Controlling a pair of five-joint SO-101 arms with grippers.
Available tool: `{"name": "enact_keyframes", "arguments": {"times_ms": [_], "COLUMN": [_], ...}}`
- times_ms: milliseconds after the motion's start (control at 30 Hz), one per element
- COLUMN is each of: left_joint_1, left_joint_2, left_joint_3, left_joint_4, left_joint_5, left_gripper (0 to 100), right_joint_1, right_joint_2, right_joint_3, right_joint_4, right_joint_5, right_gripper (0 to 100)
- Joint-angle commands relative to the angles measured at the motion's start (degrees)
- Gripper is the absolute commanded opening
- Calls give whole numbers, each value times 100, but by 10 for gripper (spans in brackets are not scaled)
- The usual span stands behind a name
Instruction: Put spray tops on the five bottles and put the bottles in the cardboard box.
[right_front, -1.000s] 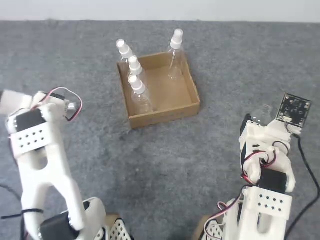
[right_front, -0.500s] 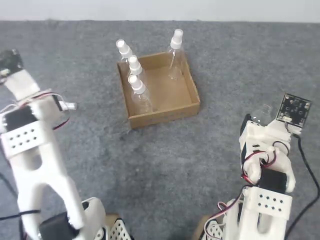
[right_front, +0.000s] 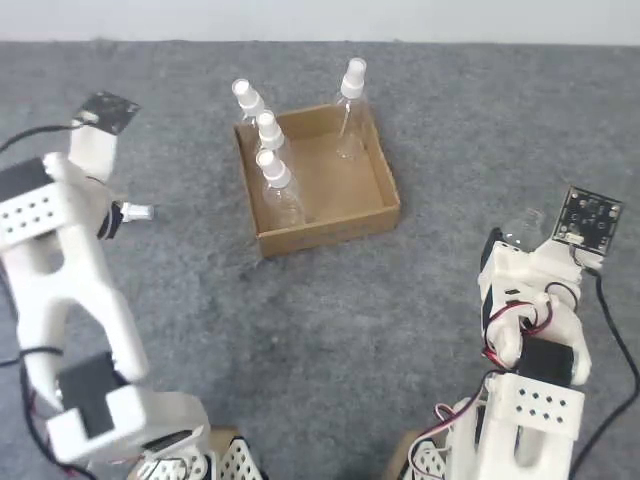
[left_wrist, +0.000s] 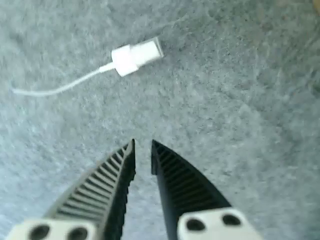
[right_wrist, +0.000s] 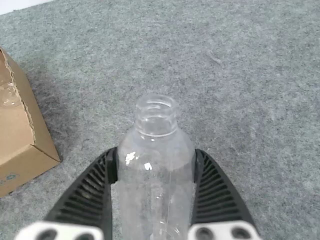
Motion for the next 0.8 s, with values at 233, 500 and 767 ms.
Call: {"name": "enact_keyframes", "arguments": {"times_ms": [233, 500, 767], "left_joint_1": [-18, -18, 26], "left_joint_2": [1213, 2040, 3191], "left_joint_3": [-1675, -2149, -3187], "left_joint_4": [105, 62, 62], "left_joint_5": [-1749, -2945, -3156], "left_gripper": [171, 174, 171], "right_joint_1": [-92, -92, -92], "right_joint_2": [-110, -163, -163], "right_joint_3": [-62, 97, 97], "right_joint_4": [-127, -312, -312], "right_joint_5": [35, 114, 114], "right_gripper": [23, 23, 24]}}
